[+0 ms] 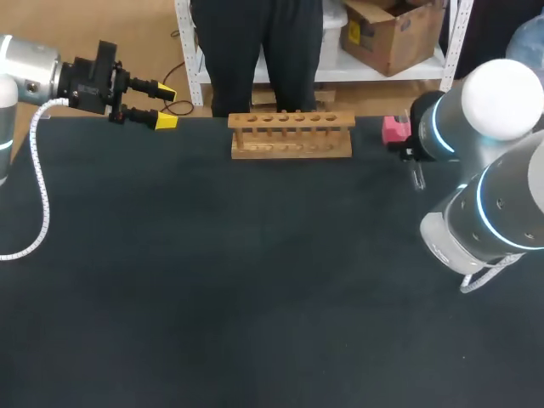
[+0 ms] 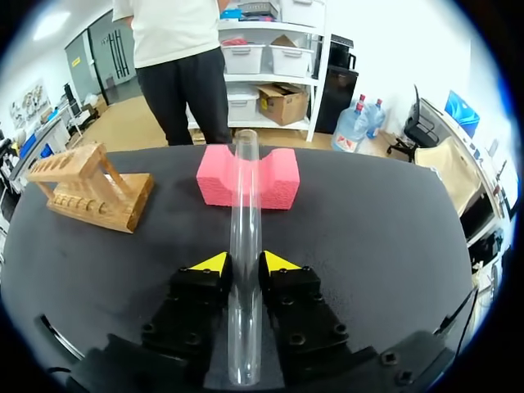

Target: Grasp the test tube, adjust it, and insert it.

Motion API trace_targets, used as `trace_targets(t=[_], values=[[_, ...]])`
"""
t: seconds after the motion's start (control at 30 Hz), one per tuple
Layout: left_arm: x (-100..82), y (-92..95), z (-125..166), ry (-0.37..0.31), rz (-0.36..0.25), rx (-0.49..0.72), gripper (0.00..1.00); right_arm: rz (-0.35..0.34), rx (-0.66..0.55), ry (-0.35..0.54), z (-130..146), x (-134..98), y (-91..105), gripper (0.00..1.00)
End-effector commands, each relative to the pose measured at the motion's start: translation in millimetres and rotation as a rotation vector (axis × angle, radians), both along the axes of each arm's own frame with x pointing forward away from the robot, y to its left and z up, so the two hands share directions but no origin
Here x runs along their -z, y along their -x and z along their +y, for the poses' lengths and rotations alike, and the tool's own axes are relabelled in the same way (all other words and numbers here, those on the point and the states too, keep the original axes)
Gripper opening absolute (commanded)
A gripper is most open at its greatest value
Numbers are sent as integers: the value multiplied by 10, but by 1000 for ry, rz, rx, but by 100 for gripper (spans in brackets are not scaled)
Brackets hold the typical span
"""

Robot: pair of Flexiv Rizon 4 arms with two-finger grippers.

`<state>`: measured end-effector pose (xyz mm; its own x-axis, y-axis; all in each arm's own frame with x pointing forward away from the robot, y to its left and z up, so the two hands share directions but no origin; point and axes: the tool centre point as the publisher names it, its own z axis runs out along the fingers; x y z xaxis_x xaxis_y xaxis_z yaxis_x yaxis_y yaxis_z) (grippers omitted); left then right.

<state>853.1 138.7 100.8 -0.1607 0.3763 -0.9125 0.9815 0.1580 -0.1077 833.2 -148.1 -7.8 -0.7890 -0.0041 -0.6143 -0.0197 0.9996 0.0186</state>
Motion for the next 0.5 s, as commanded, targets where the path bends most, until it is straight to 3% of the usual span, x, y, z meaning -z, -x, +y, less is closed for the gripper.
trace_targets(t=[0.03,0.5], values=[[1,30,-5,-1,-4,-7,100,-8,30,24,33,-70,85,0],[1,30,-5,-1,-4,-7,100,-3,101,70,57,-658,256,0]])
